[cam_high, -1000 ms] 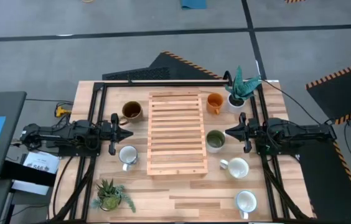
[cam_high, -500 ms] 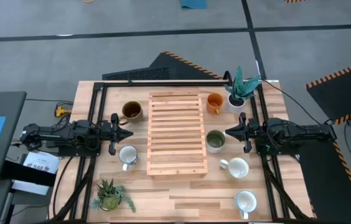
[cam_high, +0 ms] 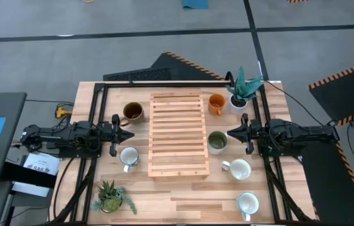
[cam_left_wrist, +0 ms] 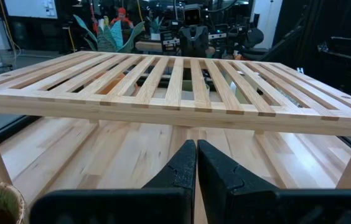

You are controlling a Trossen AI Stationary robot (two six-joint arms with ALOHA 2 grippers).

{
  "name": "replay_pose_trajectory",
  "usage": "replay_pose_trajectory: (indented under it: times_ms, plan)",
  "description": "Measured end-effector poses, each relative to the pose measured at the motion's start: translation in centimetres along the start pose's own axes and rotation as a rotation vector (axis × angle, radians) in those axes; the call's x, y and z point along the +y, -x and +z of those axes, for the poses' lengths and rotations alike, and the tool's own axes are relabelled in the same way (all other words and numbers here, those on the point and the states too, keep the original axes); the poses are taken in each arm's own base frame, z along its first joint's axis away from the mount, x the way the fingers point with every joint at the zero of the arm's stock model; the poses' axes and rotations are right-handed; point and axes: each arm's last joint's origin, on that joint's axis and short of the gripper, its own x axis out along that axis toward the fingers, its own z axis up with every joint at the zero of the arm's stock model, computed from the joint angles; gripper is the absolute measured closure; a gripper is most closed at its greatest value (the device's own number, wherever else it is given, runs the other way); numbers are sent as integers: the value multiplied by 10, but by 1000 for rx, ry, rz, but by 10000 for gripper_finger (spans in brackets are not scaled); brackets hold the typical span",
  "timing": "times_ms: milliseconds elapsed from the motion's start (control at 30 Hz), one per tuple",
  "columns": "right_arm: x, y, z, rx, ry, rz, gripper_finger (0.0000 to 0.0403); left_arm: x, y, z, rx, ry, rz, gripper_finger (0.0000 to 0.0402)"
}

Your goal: Place coffee mugs

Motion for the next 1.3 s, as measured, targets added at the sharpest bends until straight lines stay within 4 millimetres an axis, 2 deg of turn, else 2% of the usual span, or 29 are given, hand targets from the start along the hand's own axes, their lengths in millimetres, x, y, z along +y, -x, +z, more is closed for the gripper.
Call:
replay_pose_trajectory:
  times_ms: [1067,1167,1300]
  plan:
    - [0,0,1,-9,8,1,349,0,0,0,0,0,0,401]
    - [0,0,6,-77,85,-30,349,0,0,0,0,0,0,401]
    - [1,3,25,-277,72,-48,349,0,0,0,0,0,0,401]
